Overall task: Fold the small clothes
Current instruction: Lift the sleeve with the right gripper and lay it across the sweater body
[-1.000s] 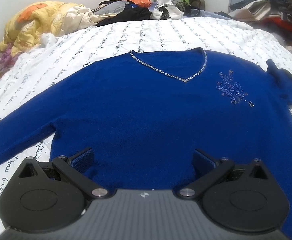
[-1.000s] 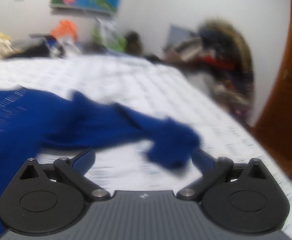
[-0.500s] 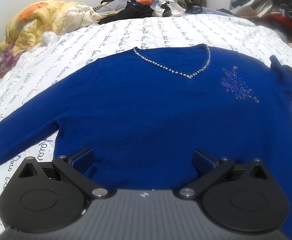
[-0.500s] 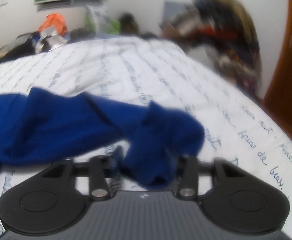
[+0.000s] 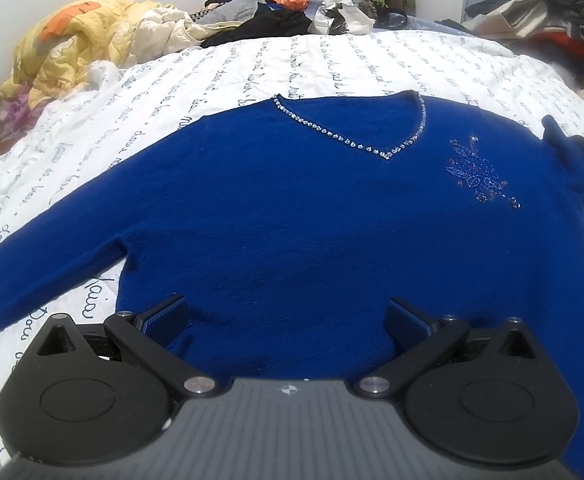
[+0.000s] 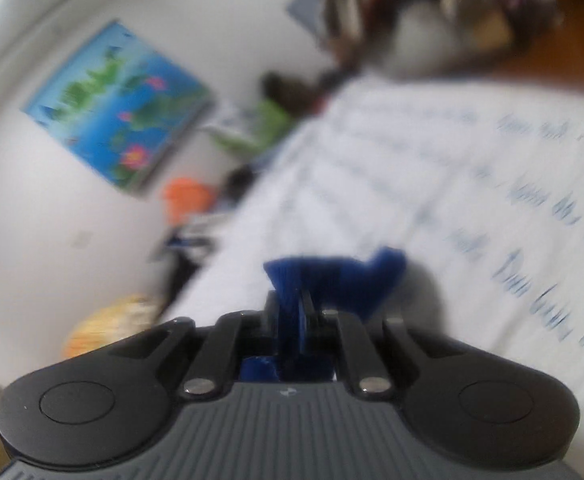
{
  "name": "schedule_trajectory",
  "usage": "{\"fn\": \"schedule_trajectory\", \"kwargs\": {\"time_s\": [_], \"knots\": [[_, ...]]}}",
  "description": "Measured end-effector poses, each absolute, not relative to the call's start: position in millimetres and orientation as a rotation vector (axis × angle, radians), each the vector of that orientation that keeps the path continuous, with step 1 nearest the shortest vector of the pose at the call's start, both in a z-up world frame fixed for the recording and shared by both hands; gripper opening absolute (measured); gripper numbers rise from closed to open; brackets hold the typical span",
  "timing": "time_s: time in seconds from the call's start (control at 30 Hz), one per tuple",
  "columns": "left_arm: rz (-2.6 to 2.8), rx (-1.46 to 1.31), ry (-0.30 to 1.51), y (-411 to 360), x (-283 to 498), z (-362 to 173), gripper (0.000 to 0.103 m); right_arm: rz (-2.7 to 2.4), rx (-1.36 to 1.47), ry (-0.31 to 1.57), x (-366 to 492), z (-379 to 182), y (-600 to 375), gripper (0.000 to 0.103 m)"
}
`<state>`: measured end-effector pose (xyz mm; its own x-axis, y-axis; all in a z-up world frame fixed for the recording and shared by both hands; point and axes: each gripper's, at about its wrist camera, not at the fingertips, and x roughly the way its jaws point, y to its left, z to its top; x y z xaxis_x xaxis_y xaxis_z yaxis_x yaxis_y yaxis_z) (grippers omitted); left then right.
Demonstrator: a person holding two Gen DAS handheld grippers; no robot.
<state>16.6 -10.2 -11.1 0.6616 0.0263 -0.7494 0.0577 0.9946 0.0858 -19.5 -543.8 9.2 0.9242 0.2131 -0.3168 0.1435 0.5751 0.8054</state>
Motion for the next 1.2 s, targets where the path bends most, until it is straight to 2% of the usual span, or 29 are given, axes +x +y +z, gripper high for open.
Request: {"fn": "schedule_trajectory", "kwargs": {"time_s": [0.13, 0.37, 0.67, 0.9, 1.2], "knots": [[-0.018, 0.096, 0.848, -5.9, 16.0, -9.3, 0.103, 0.184, 1.049, 0.395, -33.1, 22.2, -519.2, 0.008], [0.013, 0.072, 0.842, 8.3, 17.0, -5.4, 0.103, 0.404, 1.162, 0.491, -13.6, 12.5, -450.5, 0.008], [0.051, 0.019, 0.849, 30.1, 17.1, -4.8, 0.103, 0.646, 1.205, 0.55, 61.4, 20.5, -367.6, 0.008], [0.065, 0.022, 0.85, 36.4, 15.5, -5.6, 0.103, 0.72, 1.244, 0.69, 137.6, -9.1, -292.6, 0.008], [0.092, -0.005, 0.872, 48.4, 17.2, -11.8, 0.103, 0.764, 1.214, 0.855, 191.4, -37.1, -207.0, 0.008]]}}
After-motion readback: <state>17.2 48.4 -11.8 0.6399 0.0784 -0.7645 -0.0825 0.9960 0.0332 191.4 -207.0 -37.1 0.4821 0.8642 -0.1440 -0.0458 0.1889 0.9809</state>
